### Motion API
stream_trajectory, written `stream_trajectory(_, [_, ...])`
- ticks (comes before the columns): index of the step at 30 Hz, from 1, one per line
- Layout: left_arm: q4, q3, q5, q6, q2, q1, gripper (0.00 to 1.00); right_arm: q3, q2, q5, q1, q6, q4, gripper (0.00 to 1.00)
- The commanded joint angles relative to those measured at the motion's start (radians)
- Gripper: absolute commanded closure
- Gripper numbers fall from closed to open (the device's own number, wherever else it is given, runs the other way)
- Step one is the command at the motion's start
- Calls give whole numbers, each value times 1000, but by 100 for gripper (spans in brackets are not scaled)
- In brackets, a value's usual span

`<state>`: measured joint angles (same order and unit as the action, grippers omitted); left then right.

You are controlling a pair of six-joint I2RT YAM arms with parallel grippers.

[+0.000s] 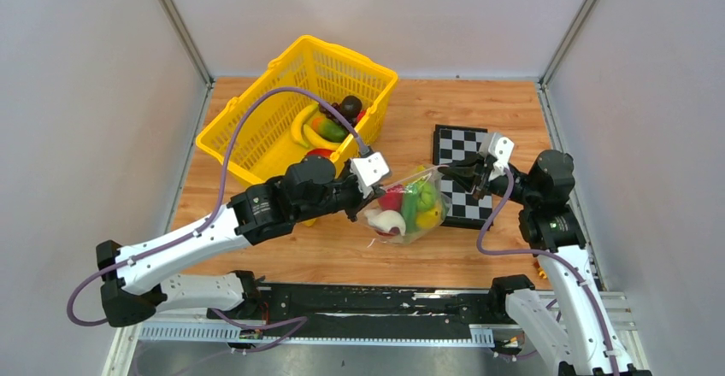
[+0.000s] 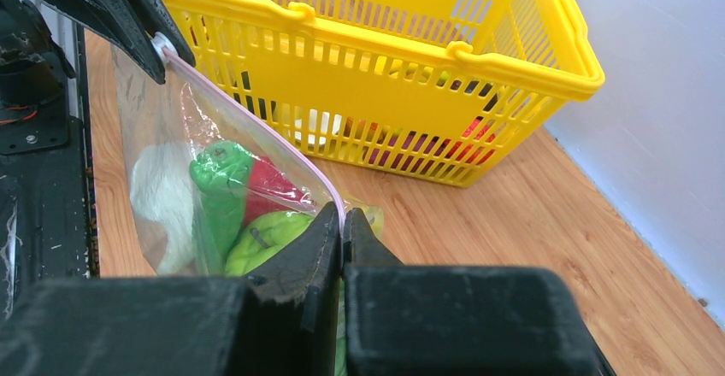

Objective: Place the food in the zip-top bag and seal the zipper
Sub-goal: Zip the zipper food storage bag at the center of the board.

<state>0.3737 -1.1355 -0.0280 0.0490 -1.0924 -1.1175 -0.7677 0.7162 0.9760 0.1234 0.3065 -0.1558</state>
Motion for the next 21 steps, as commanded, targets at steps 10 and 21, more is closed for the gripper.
stream_trajectory(10, [141, 36, -146, -44, 92, -2, 100, 1, -11, -85, -8, -33, 79, 100])
stream_trajectory(21, [276, 8, -204, -44, 90, -1, 99, 11, -3, -137, -8, -62, 122, 100])
